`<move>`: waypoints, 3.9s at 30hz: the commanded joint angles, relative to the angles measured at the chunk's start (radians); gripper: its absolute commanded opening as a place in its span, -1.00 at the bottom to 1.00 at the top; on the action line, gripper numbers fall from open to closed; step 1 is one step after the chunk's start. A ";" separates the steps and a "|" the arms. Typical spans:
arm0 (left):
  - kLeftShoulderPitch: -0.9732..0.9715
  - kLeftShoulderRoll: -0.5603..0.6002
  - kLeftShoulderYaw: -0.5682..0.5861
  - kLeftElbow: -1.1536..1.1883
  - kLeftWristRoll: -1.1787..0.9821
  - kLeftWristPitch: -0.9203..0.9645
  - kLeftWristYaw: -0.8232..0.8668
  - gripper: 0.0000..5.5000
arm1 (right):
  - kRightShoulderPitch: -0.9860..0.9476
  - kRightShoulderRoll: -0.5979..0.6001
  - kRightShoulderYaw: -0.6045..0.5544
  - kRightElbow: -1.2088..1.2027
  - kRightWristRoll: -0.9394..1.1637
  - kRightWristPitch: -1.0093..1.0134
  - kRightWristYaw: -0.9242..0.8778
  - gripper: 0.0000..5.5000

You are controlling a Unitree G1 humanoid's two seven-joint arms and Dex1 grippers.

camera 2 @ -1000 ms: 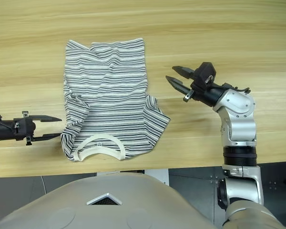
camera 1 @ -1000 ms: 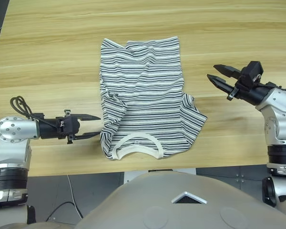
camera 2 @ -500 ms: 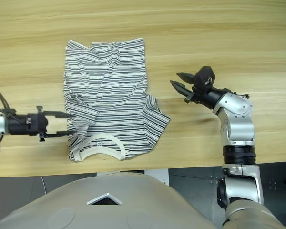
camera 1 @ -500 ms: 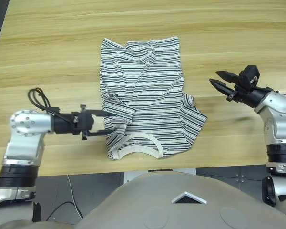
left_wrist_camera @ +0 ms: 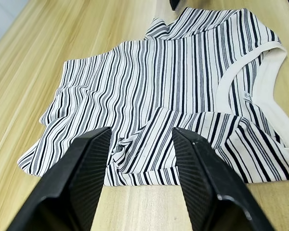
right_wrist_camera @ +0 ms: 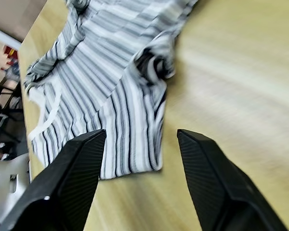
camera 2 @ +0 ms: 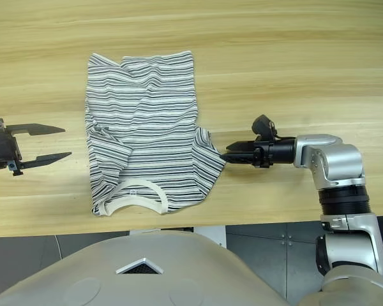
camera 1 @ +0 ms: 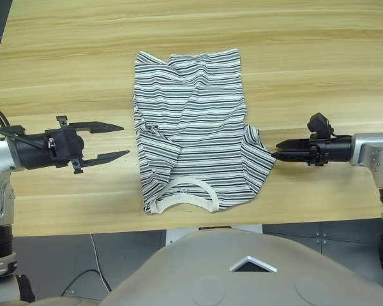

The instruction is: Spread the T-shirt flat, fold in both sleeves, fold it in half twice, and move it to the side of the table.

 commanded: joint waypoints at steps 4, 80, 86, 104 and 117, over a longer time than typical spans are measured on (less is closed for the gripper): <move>0.007 -0.022 -0.012 -0.021 0.025 0.013 0.043 -0.14 | 0.042 -0.023 0.070 -0.025 -0.053 -0.023 -0.028 0.33; -0.082 -0.054 -0.113 0.052 0.051 -0.046 0.035 -0.14 | -0.193 0.251 0.406 -0.216 -0.156 -0.153 -0.195 -0.96; -0.104 -0.052 -0.126 0.058 0.053 -0.042 0.032 -0.14 | -0.191 0.266 0.409 -0.176 -0.175 -0.168 -0.182 -0.53; 0.033 -0.047 -0.109 -0.017 0.011 0.007 0.030 -0.14 | 0.039 -0.031 0.133 -0.394 0.030 -0.300 0.104 0.38; 0.296 -0.003 -0.021 0.213 0.685 -0.855 0.289 -0.14 | 0.346 -0.062 0.070 -0.211 -0.552 -1.407 -0.081 0.38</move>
